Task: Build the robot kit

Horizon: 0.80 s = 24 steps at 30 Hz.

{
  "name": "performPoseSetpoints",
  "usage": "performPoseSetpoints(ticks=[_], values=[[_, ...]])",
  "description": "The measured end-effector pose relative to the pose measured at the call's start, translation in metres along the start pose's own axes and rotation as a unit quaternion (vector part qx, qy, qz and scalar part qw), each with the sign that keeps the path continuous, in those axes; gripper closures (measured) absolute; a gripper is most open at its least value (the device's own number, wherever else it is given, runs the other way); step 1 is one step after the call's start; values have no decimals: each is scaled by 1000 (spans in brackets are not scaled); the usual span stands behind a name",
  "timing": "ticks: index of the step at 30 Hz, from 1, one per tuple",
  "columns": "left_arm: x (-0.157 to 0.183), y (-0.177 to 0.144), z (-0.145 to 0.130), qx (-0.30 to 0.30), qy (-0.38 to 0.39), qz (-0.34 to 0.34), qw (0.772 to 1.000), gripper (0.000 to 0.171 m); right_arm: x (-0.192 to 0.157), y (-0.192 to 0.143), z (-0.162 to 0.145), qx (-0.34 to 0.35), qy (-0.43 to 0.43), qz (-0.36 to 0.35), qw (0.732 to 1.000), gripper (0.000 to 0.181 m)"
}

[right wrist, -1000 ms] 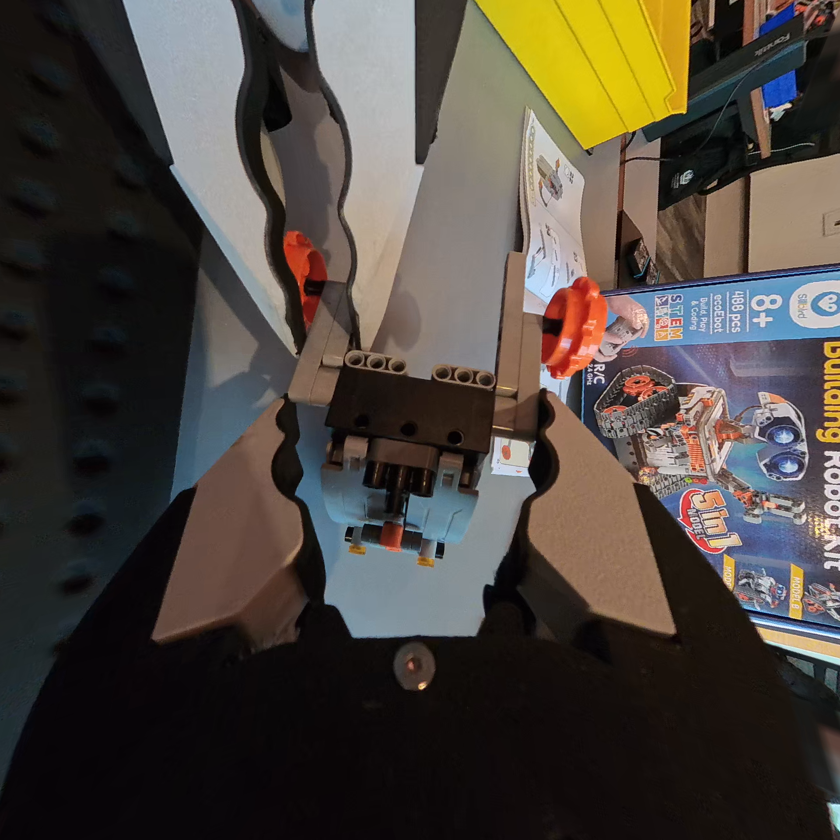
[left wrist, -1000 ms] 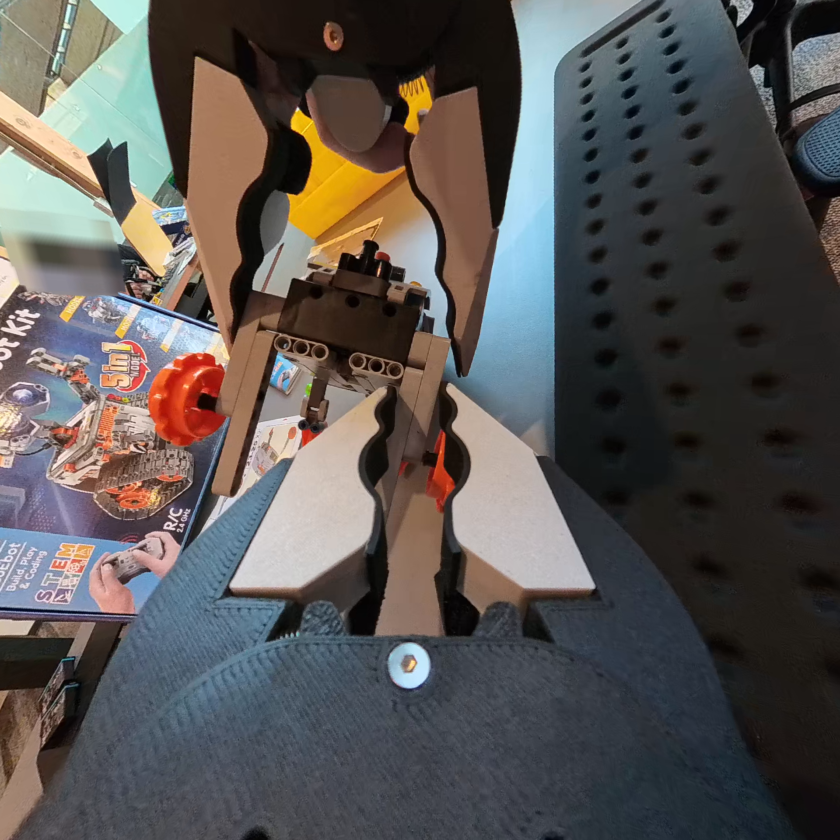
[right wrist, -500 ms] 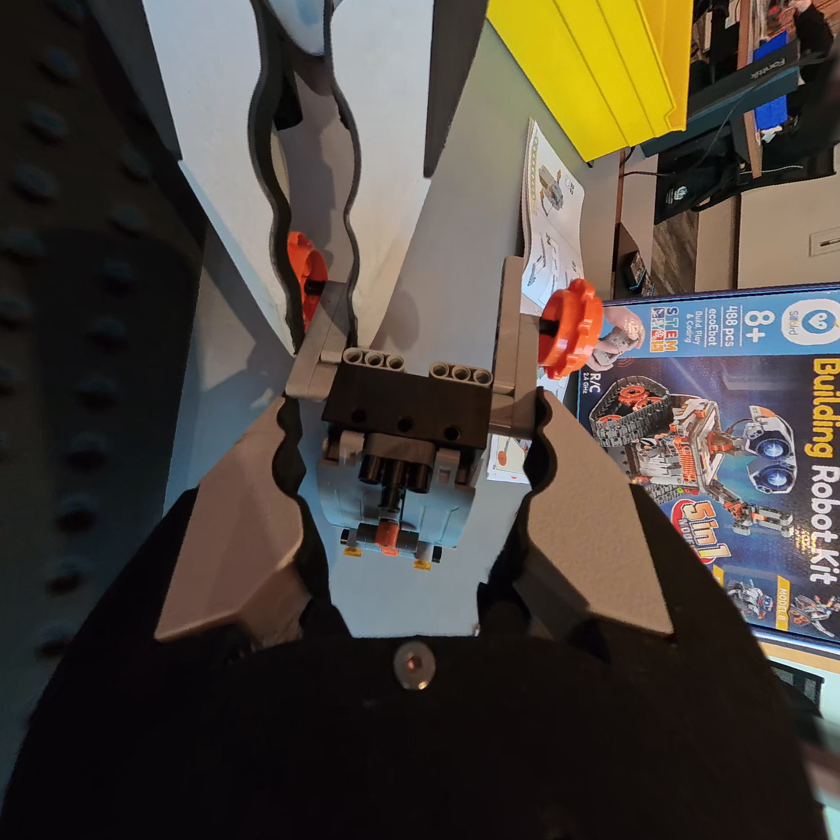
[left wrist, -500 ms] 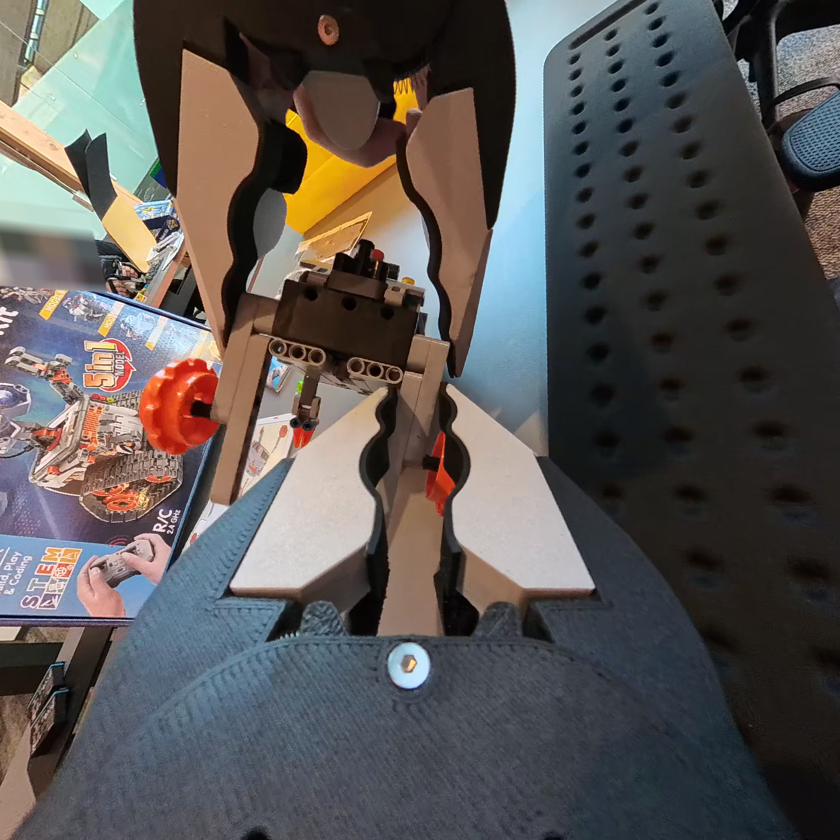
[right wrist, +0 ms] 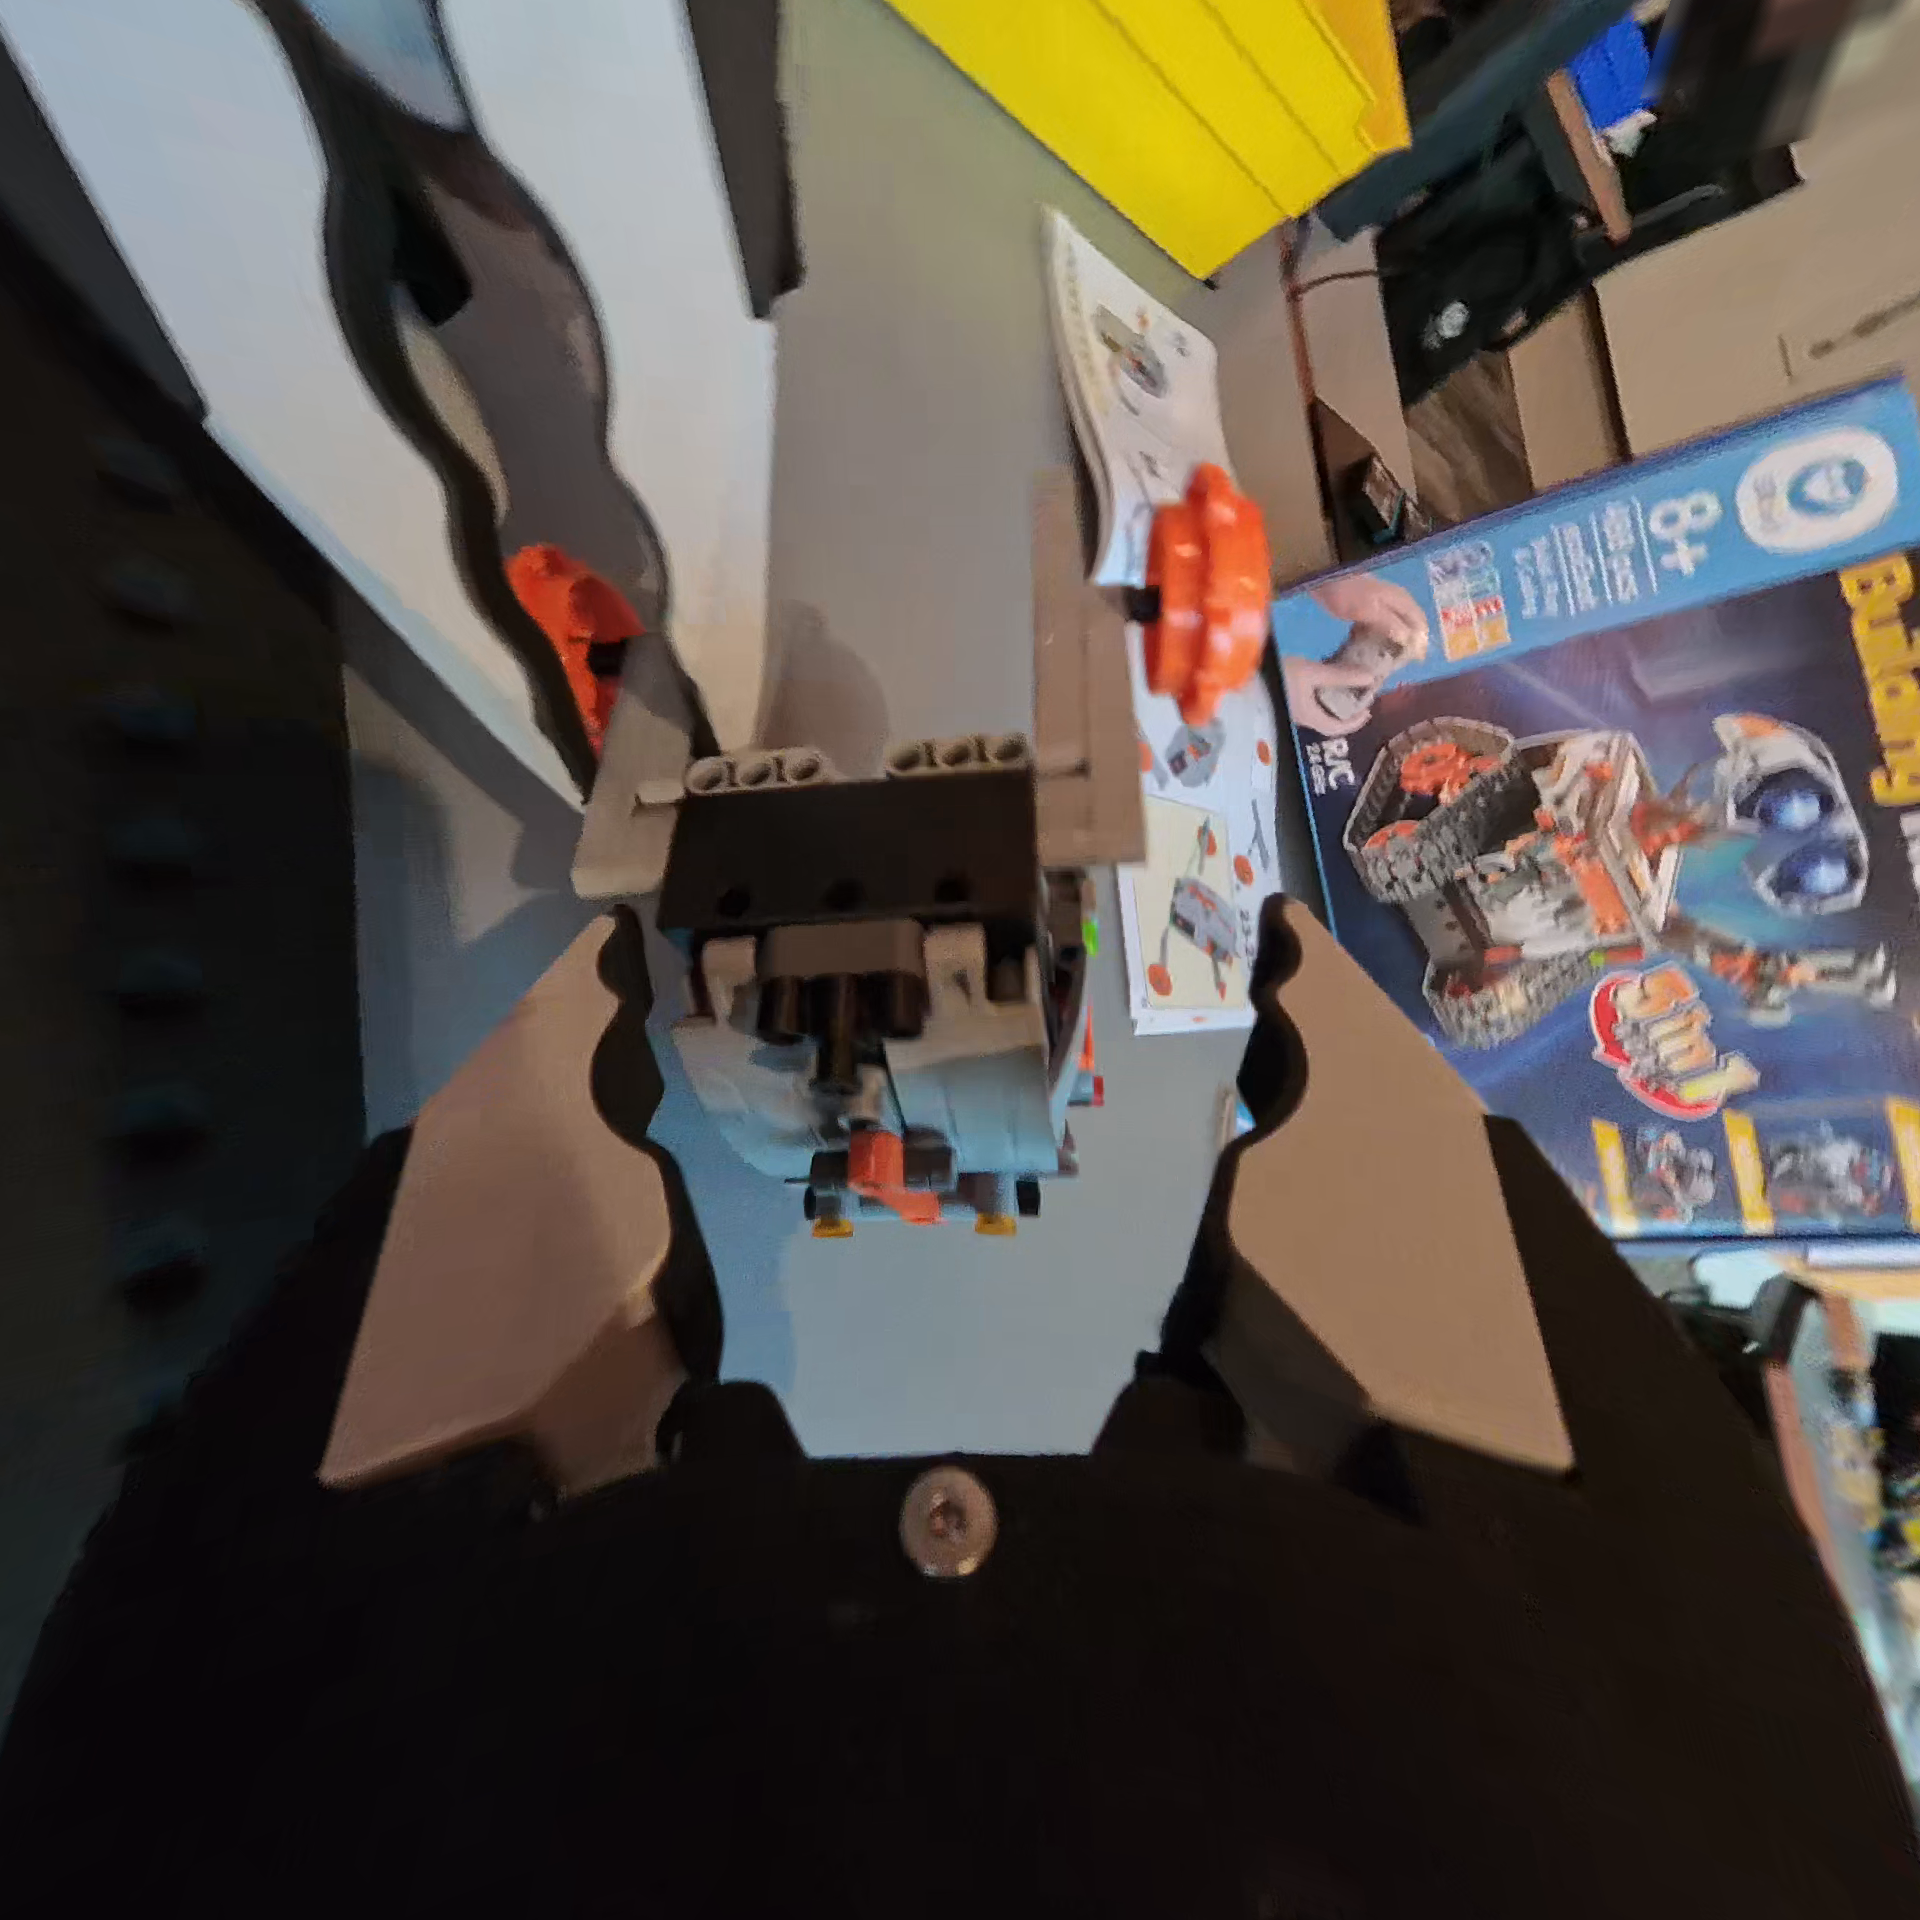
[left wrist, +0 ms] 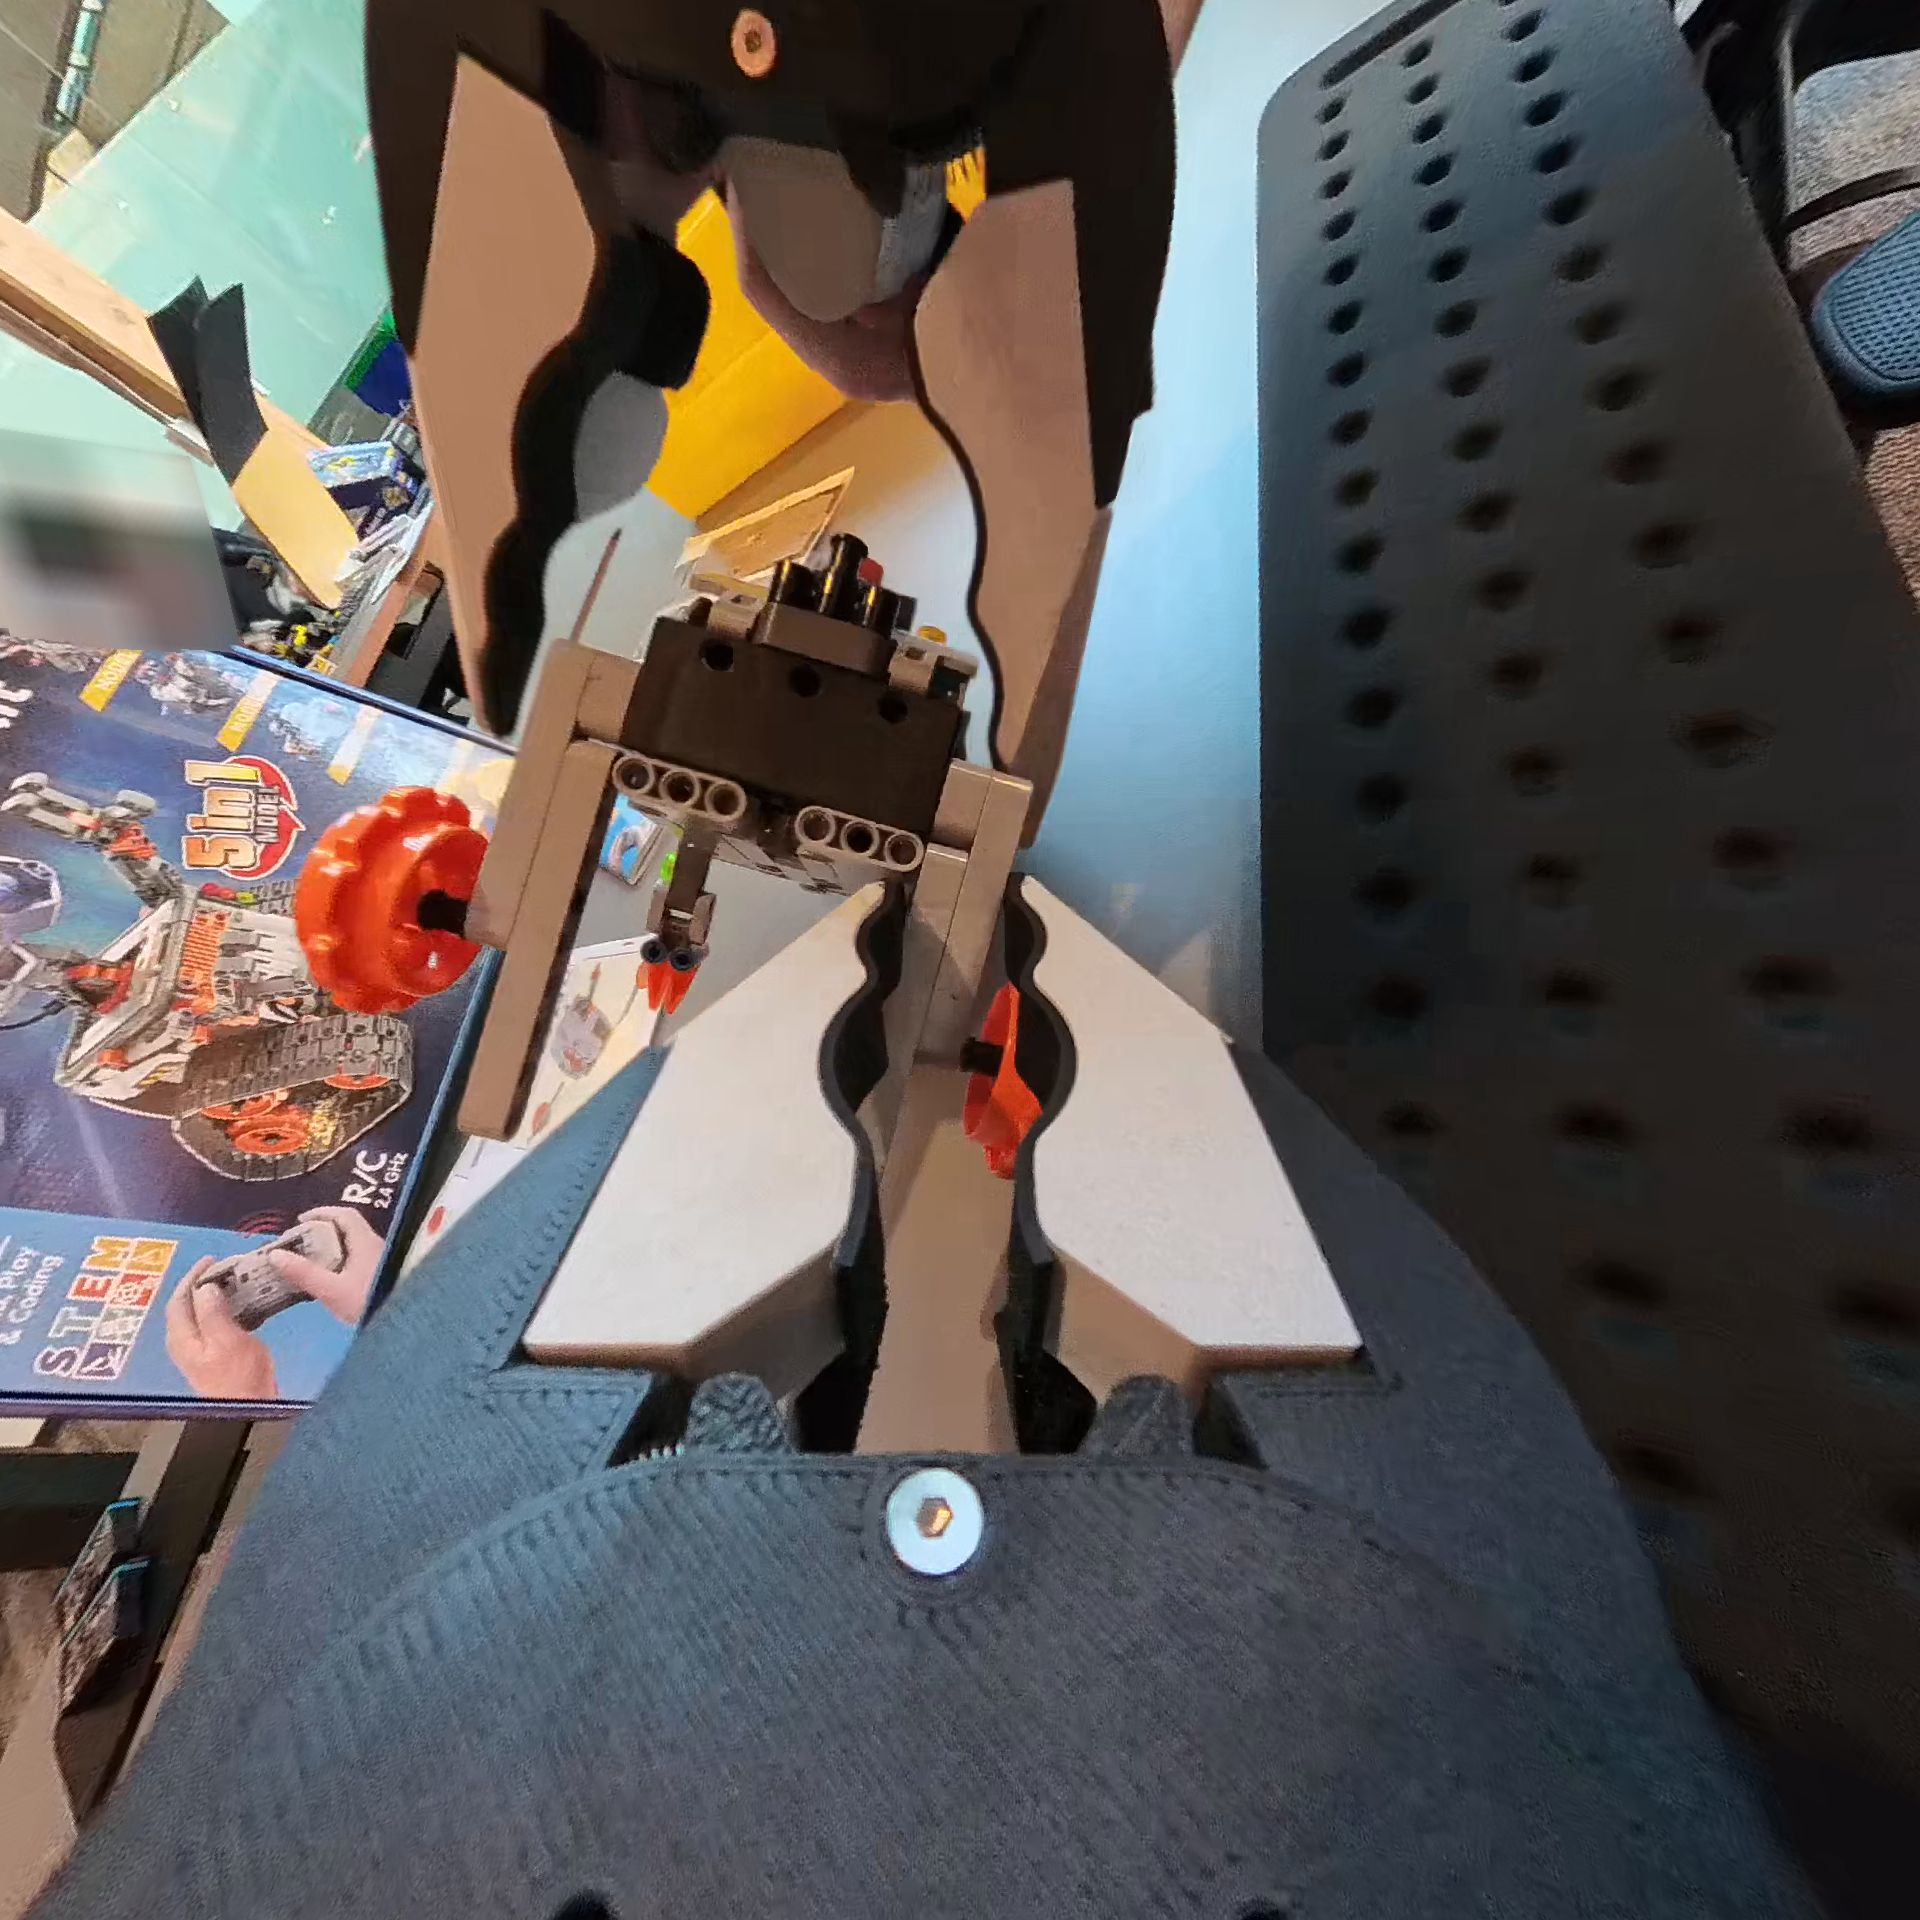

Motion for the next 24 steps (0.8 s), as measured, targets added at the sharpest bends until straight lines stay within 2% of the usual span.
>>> performPoseSetpoints(ticks=[2,4,5,6,7,8,10,12,13,14,15,19,22,24], values=[[0,1,-1,-1,5,3,1000,154,6,-14,-3,35,56,-35,997,67],[0,1,-3,-6,1,2,1000,153,7,-30,-7,87,160,-44,982,78],[-1,1,-4,-8,0,2,1000,153,6,-35,-14,103,236,-41,965,92],[-1,2,-5,-11,-1,1,1000,153,3,-38,-23,116,323,-24,939,96],[0,2,-6,-14,1,1,1000,153,-1,-40,-30,133,420,7,898,94],[1,3,-6,-16,5,1,1000,153,-5,-40,-37,147,523,44,839,93],[3,4,-6,-18,17,1,1000,153,-12,-41,-44,196,682,142,690,82],[7,6,-7,-24,28,0,999,153,-14,-43,-51,246,774,214,543,86],[8,6,-8,-28,34,-1,999,153,-15,-43,-55,262,798,239,487,88],[10,7,-10,-32,42,-2,999,153,-16,-41,-60,269,813,250,452,88],[12,8,-11,-36,51,-2,998,153,-21,-37,-64,260,821,257,437,88],[17,13,-16,-52,68,-8,996,153,-30,-24,-66,218,827,288,431,88],[19,16,-21,-68,76,-11,995,153,-25,-15,-71,194,824,278,454,91],[18,17,-23,-74,76,-9,994,153,-24,-10,-71,188,822,285,455,95]])
Point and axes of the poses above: each gripper's, where its closed fingertips meet, y out along the fingers, z out of its top, x = y × z across the jaws, the point moved 3 cm from there along -y, back along the fingers, and after that the axes turned 7 degrees about -y, right-handed, at the moved point
